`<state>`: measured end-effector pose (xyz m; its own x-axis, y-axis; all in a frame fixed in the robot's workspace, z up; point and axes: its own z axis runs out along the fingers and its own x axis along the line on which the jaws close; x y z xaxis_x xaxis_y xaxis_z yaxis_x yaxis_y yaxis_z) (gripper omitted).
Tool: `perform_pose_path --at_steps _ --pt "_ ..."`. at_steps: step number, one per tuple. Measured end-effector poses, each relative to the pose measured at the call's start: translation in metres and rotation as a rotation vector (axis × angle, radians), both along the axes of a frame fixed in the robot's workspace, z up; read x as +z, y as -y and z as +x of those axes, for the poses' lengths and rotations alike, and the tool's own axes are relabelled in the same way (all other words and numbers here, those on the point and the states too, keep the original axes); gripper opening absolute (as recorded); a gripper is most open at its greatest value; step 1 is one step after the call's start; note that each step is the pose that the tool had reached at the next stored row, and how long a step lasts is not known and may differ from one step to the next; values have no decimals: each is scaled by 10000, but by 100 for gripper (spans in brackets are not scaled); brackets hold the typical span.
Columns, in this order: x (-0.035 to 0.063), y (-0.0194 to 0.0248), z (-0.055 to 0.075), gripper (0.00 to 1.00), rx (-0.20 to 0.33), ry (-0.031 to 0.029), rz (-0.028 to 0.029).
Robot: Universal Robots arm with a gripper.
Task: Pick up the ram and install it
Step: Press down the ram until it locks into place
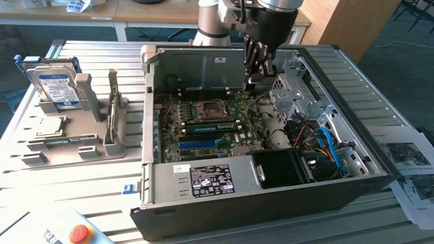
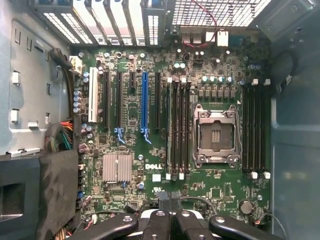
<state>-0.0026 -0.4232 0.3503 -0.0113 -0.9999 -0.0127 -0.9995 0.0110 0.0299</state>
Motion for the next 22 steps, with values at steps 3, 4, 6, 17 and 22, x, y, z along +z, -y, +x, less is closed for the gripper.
perform_pose_path --at_steps 3,4,6,17,22 --pt "-41 0 0 10 1 6 -1" --pt "-57 0 0 10 1 8 0" --pt "-94 0 0 10 0 11 0" --pt "-288 0 0 10 0 14 0" --pt "-372 0 0 10 0 15 -1"
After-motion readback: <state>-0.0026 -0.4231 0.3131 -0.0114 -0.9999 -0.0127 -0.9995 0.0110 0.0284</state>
